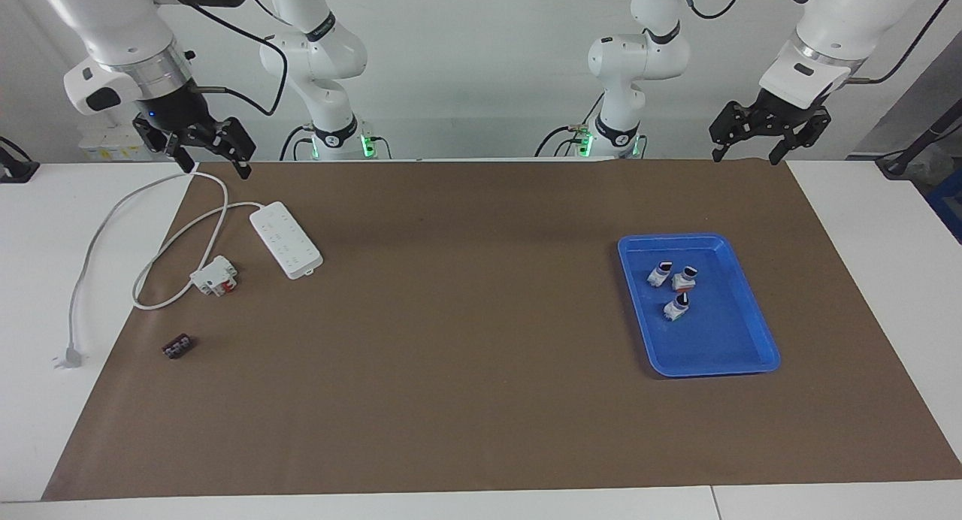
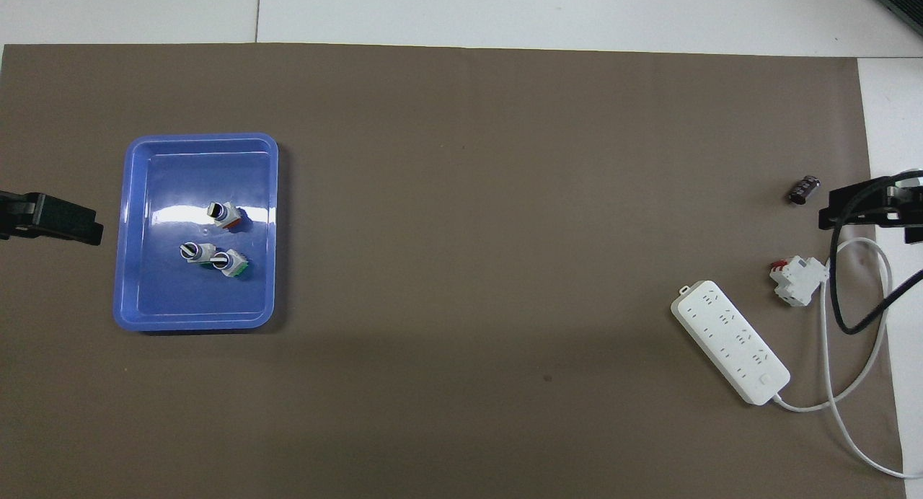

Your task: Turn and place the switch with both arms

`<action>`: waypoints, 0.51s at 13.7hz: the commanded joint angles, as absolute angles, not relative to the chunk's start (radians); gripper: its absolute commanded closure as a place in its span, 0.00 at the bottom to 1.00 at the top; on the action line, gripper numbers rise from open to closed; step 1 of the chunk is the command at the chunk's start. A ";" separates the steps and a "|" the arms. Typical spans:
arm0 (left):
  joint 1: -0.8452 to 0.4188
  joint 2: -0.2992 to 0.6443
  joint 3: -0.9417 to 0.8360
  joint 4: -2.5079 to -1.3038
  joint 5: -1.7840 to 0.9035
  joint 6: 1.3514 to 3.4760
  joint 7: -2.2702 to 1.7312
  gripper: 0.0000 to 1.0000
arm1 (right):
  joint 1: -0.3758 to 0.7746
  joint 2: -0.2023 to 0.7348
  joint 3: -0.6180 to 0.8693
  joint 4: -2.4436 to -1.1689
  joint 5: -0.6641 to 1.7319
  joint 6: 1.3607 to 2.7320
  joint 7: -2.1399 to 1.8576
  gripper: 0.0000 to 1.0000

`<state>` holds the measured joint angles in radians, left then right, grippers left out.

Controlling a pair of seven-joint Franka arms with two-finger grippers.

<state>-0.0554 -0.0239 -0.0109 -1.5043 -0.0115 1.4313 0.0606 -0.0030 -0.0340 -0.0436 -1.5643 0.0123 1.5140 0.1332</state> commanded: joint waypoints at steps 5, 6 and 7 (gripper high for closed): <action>-0.041 -0.054 -0.012 -1.539 0.003 1.425 0.052 0.00 | -0.005 -0.063 -0.041 -1.598 0.028 1.531 0.146 0.00; -0.041 -0.054 -0.012 -1.540 0.003 1.425 0.054 0.00 | -0.005 -0.063 -0.041 -1.598 0.028 1.531 0.146 0.00; -0.041 -0.054 -0.012 -1.539 0.002 1.424 0.054 0.00 | -0.005 -0.063 -0.041 -1.598 0.028 1.531 0.146 0.00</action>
<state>-0.0502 -0.0241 -0.0069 -1.5083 -0.0115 1.4301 0.0599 -0.0030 -0.0348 -0.0436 -1.5656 0.0125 1.5140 0.1332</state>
